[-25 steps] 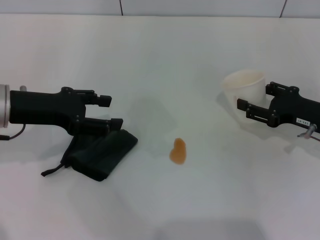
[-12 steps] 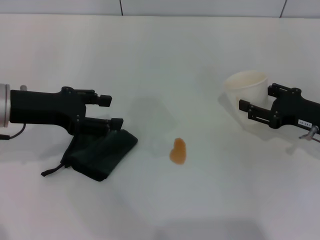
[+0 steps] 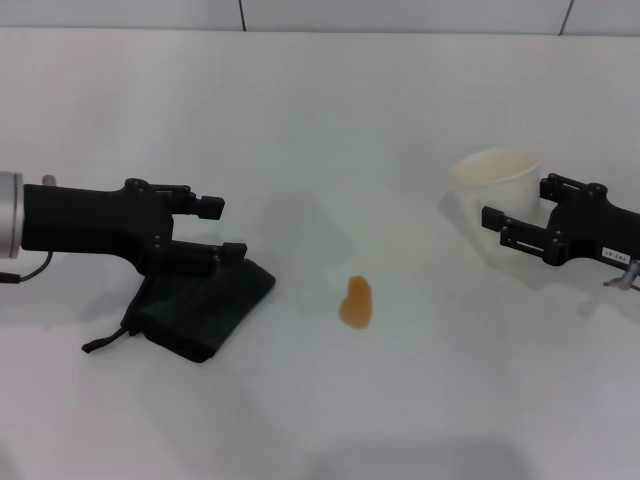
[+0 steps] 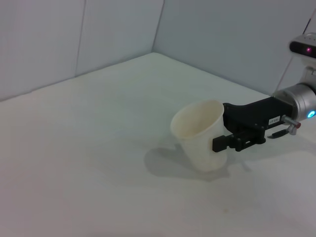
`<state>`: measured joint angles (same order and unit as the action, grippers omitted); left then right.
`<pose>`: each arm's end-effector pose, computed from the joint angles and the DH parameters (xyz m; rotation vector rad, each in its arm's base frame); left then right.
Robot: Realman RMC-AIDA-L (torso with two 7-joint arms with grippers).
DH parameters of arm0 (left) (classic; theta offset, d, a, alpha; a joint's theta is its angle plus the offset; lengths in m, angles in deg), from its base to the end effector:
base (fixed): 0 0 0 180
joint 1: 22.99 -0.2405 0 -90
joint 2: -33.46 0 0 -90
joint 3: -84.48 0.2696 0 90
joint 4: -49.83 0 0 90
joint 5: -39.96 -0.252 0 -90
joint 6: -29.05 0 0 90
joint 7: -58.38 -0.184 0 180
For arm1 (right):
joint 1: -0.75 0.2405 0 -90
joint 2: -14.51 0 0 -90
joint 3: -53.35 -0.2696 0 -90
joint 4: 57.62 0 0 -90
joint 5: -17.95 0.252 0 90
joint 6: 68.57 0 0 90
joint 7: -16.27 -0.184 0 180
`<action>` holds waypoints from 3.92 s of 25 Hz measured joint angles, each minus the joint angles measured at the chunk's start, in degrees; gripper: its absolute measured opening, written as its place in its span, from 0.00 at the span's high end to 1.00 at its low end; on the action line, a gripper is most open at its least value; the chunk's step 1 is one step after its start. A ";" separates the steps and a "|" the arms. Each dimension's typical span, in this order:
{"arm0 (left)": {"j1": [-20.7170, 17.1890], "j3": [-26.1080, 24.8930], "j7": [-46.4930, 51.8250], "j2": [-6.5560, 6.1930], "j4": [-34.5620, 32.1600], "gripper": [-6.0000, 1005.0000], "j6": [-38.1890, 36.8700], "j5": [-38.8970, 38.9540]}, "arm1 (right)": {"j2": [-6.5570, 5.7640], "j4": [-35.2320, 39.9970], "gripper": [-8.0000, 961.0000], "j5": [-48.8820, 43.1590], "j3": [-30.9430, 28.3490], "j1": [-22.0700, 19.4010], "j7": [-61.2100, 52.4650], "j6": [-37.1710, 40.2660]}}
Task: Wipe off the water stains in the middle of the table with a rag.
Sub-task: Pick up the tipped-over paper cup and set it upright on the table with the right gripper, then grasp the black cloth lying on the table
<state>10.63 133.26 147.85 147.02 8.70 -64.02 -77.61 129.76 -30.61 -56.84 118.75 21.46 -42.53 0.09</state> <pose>-0.2687 0.3936 -0.0173 -2.9211 -0.6379 -0.4594 0.3381 0.3812 -0.0534 -2.3699 0.5851 0.6982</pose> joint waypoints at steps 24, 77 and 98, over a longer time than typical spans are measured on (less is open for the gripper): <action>0.13 0.05 0.00 0.09 -0.09 0.22 0.00 -0.04 | -0.05 -2.39 0.10 4.59 -0.79 -2.29 3.04 4.70; -0.20 -0.30 0.17 0.35 0.00 0.23 0.08 0.34 | -1.34 1.29 0.11 5.46 -1.42 -10.17 2.49 12.76; 0.03 -0.35 0.09 0.70 -0.03 0.23 0.36 0.35 | -1.10 12.07 0.12 -4.28 -2.04 -9.18 -4.83 18.35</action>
<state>10.66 132.91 147.94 147.72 8.67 -63.66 -77.27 128.66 -18.54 -61.12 116.71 12.27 -47.36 18.44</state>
